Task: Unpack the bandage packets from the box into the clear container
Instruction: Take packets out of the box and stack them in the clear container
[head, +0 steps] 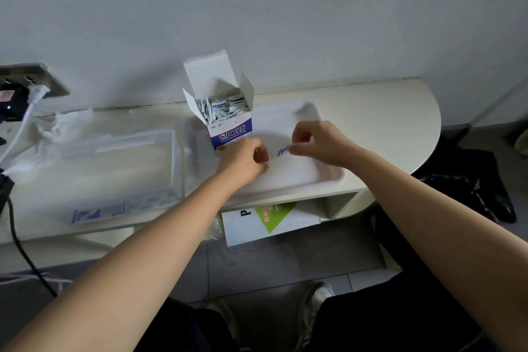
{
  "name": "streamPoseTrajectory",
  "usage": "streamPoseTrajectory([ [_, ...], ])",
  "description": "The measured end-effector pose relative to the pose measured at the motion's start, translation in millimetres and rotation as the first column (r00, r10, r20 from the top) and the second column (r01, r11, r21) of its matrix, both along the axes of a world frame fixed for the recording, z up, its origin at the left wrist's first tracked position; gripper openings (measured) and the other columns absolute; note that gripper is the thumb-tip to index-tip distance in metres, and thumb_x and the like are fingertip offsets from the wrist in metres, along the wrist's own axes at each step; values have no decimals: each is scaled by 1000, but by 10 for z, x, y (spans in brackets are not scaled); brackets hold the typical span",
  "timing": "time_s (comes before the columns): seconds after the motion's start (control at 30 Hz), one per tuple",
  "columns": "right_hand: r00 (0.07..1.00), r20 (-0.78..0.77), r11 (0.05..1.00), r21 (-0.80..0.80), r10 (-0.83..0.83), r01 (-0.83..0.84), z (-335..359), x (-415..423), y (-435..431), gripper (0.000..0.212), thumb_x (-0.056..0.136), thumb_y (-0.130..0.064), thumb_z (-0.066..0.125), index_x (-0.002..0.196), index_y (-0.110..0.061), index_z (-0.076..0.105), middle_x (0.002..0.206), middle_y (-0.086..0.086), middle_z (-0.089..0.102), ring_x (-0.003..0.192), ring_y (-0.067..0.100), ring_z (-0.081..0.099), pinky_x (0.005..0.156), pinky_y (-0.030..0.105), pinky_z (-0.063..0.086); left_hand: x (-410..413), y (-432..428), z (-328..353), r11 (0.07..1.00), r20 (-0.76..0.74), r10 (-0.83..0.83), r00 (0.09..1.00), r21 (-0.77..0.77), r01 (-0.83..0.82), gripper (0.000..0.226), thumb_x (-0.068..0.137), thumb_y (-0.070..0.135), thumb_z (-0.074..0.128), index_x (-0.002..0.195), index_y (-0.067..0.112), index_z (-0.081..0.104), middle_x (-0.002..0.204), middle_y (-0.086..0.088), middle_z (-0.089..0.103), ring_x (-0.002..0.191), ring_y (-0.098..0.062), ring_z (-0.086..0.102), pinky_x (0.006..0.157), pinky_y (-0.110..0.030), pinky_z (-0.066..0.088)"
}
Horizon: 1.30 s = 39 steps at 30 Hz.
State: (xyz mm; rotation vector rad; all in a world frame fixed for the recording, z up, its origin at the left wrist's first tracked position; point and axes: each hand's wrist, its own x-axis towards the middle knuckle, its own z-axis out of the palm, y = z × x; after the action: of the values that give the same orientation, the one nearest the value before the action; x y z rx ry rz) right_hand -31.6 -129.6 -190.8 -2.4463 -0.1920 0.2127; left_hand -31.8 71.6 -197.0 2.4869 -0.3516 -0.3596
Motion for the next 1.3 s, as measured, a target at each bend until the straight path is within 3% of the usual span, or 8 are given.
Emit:
streamPoseTrajectory([
  [0.17,963,-206,887,392,-173,243,107,-39,-19,14,86,-26,68,76,-19,60,76,0,60,70,14,53,68,28,43,-68,98,-43,1000,169,14,986,-21,-11,19,76,0,63,73,19,66,86,0,62,70,-12,52,63,-25,38],
  [0.3,906,-423,863,450,-20,229,43,-89,32,14,88,-19,66,79,-13,57,87,12,59,74,18,51,67,25,42,-128,135,-85,996,211,45,976,-83,-28,18,76,0,65,73,17,65,80,-2,67,65,-12,52,64,-27,45],
  [0.43,839,-532,834,511,117,207,11,-134,124,12,90,-16,63,81,-13,56,93,10,63,79,17,54,66,22,42,-149,157,-68,972,183,126,975,-218,-85,18,78,6,70,72,21,63,71,14,60,60,1,52,56,-5,35],
  [0.6,880,-470,868,463,70,178,-26,-150,198,10,85,-11,70,82,-11,60,85,8,66,75,17,57,64,23,43,-109,139,-43,901,-16,190,982,-395,-181,22,78,2,71,71,21,63,69,7,65,60,-13,61,64,-28,53],
  [0.7,911,-412,858,470,5,208,-19,-154,189,13,83,-11,72,79,-11,59,88,11,70,75,18,62,64,25,46,-119,132,-2,699,-364,149,919,-618,-358,22,85,-9,55,90,11,63,86,-11,67,69,-20,64,70,-35,57],
  [0.8,921,-391,867,457,-8,201,3,-170,195,15,83,-12,72,78,-11,58,89,12,73,74,18,65,63,25,48,-126,102,11,554,-561,66,825,-667,-498,25,88,-4,56,111,6,59,98,-18,65,80,-24,65,73,-36,58],
  [1.1,927,-370,832,496,-56,248,38,-247,223,14,84,-17,71,80,-12,58,91,16,72,75,17,61,61,25,44,-187,90,119,534,-600,74,797,-651,-540,19,86,-8,61,103,0,60,96,-13,69,78,-22,69,65,-29,60],
  [1.3,913,-408,837,505,19,209,165,-327,295,12,86,-14,69,86,-9,58,87,13,72,71,18,61,61,23,45,-240,163,196,600,-459,134,878,-668,-440,29,82,-17,58,97,7,63,103,-16,62,86,-26,68,71,-34,61],
])
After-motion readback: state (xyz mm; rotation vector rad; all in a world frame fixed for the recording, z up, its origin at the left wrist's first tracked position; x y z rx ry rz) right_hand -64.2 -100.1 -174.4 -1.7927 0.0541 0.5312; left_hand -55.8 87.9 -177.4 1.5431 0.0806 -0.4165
